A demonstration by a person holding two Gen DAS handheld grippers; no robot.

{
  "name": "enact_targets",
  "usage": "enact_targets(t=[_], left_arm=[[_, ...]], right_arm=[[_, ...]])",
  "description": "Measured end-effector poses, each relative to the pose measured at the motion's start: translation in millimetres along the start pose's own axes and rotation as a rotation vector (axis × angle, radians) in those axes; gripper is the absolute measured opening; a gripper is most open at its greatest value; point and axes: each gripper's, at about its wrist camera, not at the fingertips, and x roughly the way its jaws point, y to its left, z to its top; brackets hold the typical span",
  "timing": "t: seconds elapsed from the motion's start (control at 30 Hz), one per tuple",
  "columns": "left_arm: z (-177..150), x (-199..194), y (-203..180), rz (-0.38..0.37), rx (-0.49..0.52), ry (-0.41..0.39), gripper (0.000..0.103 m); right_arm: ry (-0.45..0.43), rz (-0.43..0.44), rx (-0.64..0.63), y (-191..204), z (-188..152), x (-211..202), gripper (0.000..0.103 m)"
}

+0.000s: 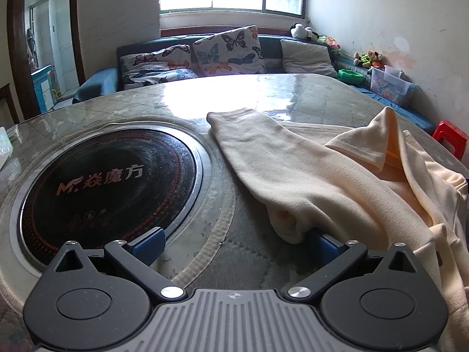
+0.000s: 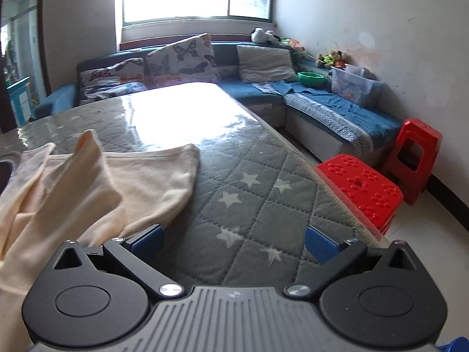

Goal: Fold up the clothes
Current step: 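Move both tools toward the crumpled cream sweatshirt on the table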

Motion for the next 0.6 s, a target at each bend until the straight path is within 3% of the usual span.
enact_targets(t=[0.2, 0.6], left_arm=[[0.7, -4.1, -3.1, 0.039, -0.02, 0.025, 0.103], [-7.4, -41.7, -17.8, 0.069, -0.064, -0.044, 0.103]], right_arm=[[-0.011, 0.055, -0.034, 4.1, -6.9, -15.5, 0.103], [-0.022, 0.153, -0.078, 16.0, -20.8, -45.4, 0.103]])
